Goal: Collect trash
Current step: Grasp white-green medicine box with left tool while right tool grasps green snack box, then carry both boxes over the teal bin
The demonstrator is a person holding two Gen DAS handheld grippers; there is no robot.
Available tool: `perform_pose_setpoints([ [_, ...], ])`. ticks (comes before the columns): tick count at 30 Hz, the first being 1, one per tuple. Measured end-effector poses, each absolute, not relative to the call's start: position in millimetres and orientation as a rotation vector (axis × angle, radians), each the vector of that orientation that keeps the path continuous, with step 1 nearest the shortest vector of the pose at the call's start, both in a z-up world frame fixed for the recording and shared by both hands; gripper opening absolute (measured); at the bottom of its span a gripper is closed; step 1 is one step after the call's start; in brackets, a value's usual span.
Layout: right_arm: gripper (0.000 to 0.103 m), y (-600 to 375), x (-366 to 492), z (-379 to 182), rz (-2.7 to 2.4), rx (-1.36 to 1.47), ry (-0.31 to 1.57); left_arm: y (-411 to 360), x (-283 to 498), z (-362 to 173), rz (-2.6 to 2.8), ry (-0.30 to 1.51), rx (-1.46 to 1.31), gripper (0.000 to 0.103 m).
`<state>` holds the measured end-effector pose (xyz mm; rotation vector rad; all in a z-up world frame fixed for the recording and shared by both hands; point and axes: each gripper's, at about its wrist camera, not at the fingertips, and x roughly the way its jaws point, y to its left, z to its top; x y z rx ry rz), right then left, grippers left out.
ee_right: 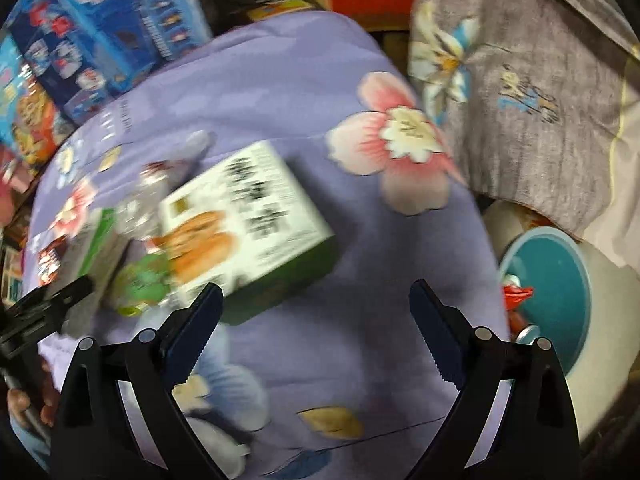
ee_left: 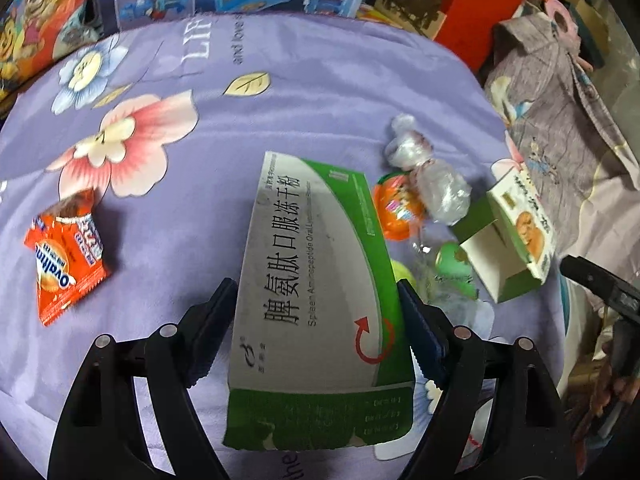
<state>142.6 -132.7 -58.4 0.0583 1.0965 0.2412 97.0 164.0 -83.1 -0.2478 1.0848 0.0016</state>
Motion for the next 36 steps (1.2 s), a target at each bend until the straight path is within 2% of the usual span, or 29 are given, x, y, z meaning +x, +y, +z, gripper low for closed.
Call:
perform_pose_setpoints([
  [9, 0.090, -79.3, 133.5, -92.4, 0.177, -0.007, 1.111, 177.7, 90.5, -94.7, 0.007, 1.107, -0.265, 0.083],
  [13, 0.088, -76.7, 141.2, -102.8, 0.097, -0.002, 1.083, 184.6, 90.0, -95.5, 0.027, 1.102, -0.252, 0.091],
  [14, 0.074, -76.8, 141.7, -103.2, 0.082, -0.006, 1.065, 185.6, 91.2, -96.1, 0.028, 1.101, -0.248, 0.092],
  [15, 0.053, -77.8, 142.5, -103.2, 0.071, -0.006, 1.047, 186.4, 92.6, -96.9, 0.030, 1.101, -0.254, 0.092],
  [16, 0.044, -80.3, 143.7, -103.7, 0.074, 0.004, 1.049, 186.8, 94.5, -97.6, 0.030, 1.103, -0.265, 0.092],
  [17, 0.027, -83.1, 144.2, -104.3, 0.071, 0.015, 1.054, 186.0, 96.5, -98.1, 0.029, 1.107, -0.269, 0.092],
  [18, 0.017, -87.0, 144.1, -103.5, 0.070, 0.030, 1.052, 183.4, 98.9, -98.5, 0.026, 1.117, -0.267, 0.092],
  [20, 0.013, -99.4, 143.1, -96.7, 0.078, 0.058, 1.031, 179.1, 101.1, -98.8, 0.020, 1.148, -0.256, 0.093],
  [28, 0.010, -126.1, 133.5, -63.0, 0.148, 0.119, 0.970, 162.9, 92.5, -97.9, 0.047, 1.145, -0.168, 0.093],
  [29, 0.010, -126.0, 131.3, -60.1, 0.157, 0.120, 0.965, 163.2, 93.4, -102.0, 0.065, 1.154, -0.157, 0.092],
  [31, 0.009, -126.4, 128.4, -55.2, 0.181, 0.126, 0.958, 168.8, 94.4, -108.1, 0.103, 1.171, -0.161, 0.074],
  [36, 0.008, -134.9, 121.7, -44.2, 0.225, 0.160, 0.932, 173.4, 90.0, -81.5, 0.134, 1.116, -0.157, 0.074],
])
